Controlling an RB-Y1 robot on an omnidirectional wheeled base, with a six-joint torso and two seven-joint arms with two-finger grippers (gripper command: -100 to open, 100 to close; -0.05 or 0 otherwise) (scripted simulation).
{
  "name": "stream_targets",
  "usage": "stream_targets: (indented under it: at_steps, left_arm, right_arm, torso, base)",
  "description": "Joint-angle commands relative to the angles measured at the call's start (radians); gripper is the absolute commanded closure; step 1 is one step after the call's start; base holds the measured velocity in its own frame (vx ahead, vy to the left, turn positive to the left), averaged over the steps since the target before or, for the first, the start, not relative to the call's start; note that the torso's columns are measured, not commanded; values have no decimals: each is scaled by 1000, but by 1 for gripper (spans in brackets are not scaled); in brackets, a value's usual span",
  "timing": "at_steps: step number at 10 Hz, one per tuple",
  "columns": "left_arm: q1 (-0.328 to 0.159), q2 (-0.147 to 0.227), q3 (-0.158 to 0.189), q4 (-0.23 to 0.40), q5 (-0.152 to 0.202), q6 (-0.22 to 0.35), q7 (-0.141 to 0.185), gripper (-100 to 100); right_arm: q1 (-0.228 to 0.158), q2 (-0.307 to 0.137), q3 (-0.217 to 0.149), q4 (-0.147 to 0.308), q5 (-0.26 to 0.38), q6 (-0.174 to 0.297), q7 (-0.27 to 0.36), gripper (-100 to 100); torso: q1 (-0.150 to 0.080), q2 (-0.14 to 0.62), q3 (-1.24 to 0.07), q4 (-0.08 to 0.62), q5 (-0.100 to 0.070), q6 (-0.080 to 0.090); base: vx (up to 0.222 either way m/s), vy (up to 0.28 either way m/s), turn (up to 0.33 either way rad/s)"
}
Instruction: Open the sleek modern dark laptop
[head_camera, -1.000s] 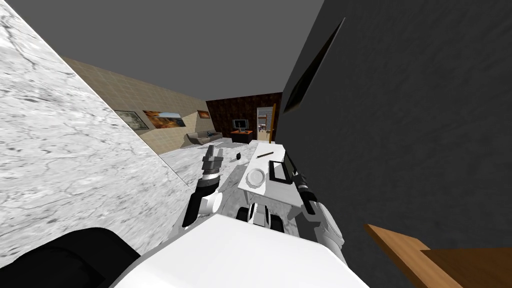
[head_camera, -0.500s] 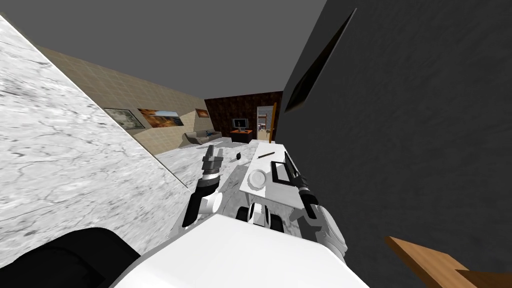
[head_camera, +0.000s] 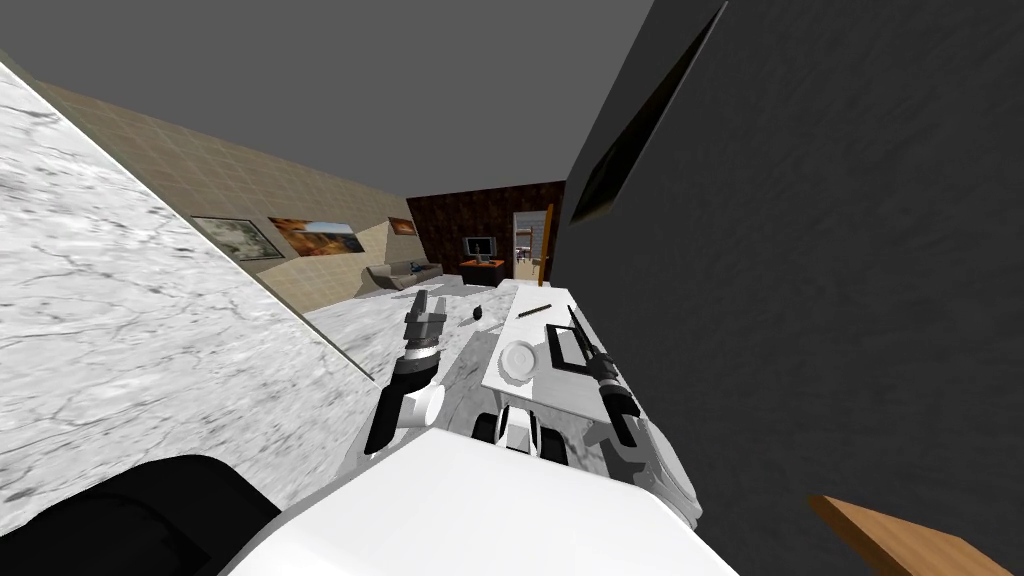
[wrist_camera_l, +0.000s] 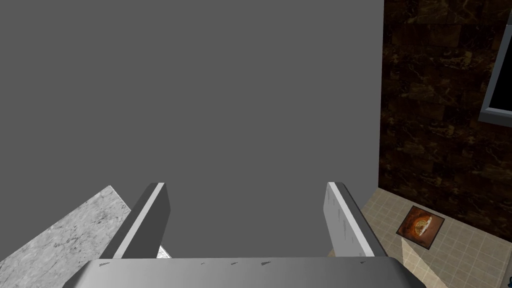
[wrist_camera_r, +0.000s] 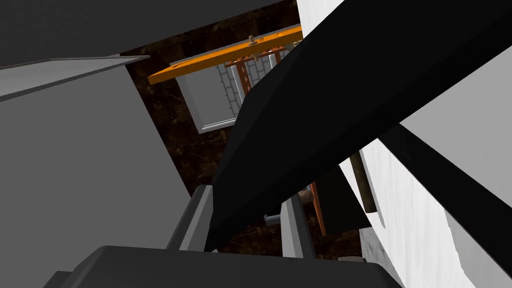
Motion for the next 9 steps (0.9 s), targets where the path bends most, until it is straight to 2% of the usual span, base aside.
stream_targets:
  at_steps: [1,2,3,4,5,8,9]
  left_arm:
    - [0,0,0,0,0,0,0,0]
    - [0,0,0,0,0,0,0,0]
    - [0,0,0,0,0,0,0,0]
    - [0,0,0,0,0,0,0,0]
    - [0,0,0,0,0,0,0,0]
    - [0,0,0,0,0,0,0,0]
    - [0,0,0,0,0,0,0,0]
  right_arm:
    - [8,5,-9,11,-4,-28,56,100]
    - [8,5,-9,11,-4,-28,60,100]
    - [15,8,-17,22,-11,-54,99,100]
    - [15,8,-17,22,-11,-54,114,100]
    - [21,11,-25,33,-17,-81,147,100]
    - [28,14,-34,44,-23,-107,222,100]
    - [34,17,-42,55,-29,-134,254,100]
  torso:
    - [-3,1,0,0,-1,0]
    - [-3,0,0,-1,-1,1]
    - [-3,-1,-1,-1,-1,1]
    - [-2,-1,-1,-1,-1,1]
    - [-3,-1,-1,-1,-1,0]
    - [-4,2,1,0,-1,2]
    - [-3,2,1,1,-1,1]
  base:
    - [37,39,-52]
    - [37,47,-36]
    - [48,58,-63]
    - [41,53,-40]
    - [40,52,-54]
    - [-2,22,-54]
    - [-7,25,-71]
